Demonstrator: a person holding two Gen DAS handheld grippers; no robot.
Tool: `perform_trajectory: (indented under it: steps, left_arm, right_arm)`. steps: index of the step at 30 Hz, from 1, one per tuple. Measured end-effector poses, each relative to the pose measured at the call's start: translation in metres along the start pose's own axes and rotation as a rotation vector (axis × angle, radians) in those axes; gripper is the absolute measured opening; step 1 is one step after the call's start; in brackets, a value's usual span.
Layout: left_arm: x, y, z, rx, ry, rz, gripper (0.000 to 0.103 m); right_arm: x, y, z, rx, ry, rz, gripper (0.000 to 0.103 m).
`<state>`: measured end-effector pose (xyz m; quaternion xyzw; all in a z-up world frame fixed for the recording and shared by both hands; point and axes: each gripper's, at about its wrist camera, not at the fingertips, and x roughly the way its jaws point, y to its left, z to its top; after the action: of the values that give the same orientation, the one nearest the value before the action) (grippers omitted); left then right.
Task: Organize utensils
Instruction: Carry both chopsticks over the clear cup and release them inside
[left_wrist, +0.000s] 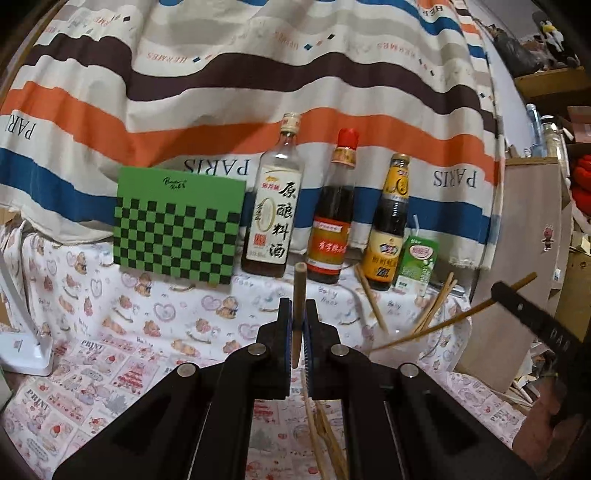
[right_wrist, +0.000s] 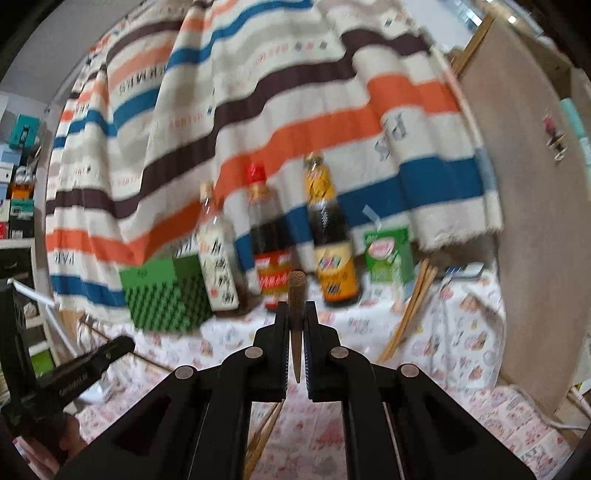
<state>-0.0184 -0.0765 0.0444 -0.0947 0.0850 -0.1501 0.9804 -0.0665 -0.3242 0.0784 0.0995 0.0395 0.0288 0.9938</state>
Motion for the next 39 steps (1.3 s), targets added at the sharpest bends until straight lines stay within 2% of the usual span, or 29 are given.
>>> perform_trajectory:
  steps: [6, 10, 16, 23, 28, 31, 35, 39]
  left_arm:
    - [-0.011, -0.013, 0.018, 0.02, -0.045, -0.031, 0.004]
    - [-0.014, -0.031, 0.034, 0.068, -0.087, -0.047, 0.004]
    - [0.004, -0.055, 0.049, 0.086, -0.099, -0.09, 0.004]
    - [0.036, -0.084, 0.07, 0.045, -0.082, -0.18, 0.004]
    - [0.064, -0.099, 0.082, -0.021, -0.062, -0.204, 0.004]
    - [0.083, -0.105, 0.08, -0.041, -0.034, -0.213, 0.004]
    - [0.105, -0.116, 0.069, -0.016, 0.007, -0.197, 0.004]
    - [0.118, -0.122, 0.056, 0.015, 0.045, -0.179, 0.004]
  right_arm:
    - [-0.008, -0.018, 0.01, 0.041, -0.078, -0.052, 0.008]
    - [-0.006, -0.026, 0.013, 0.037, -0.093, -0.101, 0.008]
    - [0.013, -0.041, 0.009, 0.052, -0.02, -0.13, 0.008]
    - [0.039, -0.067, -0.001, 0.126, 0.071, -0.135, 0.008]
    - [0.05, -0.077, -0.008, 0.155, 0.115, -0.132, 0.008]
    - [0.058, -0.079, -0.012, 0.147, 0.137, -0.138, 0.008]
    - [0.068, -0.083, -0.017, 0.154, 0.178, -0.128, 0.008]
    - [0.068, -0.086, -0.018, 0.164, 0.18, -0.125, 0.008]
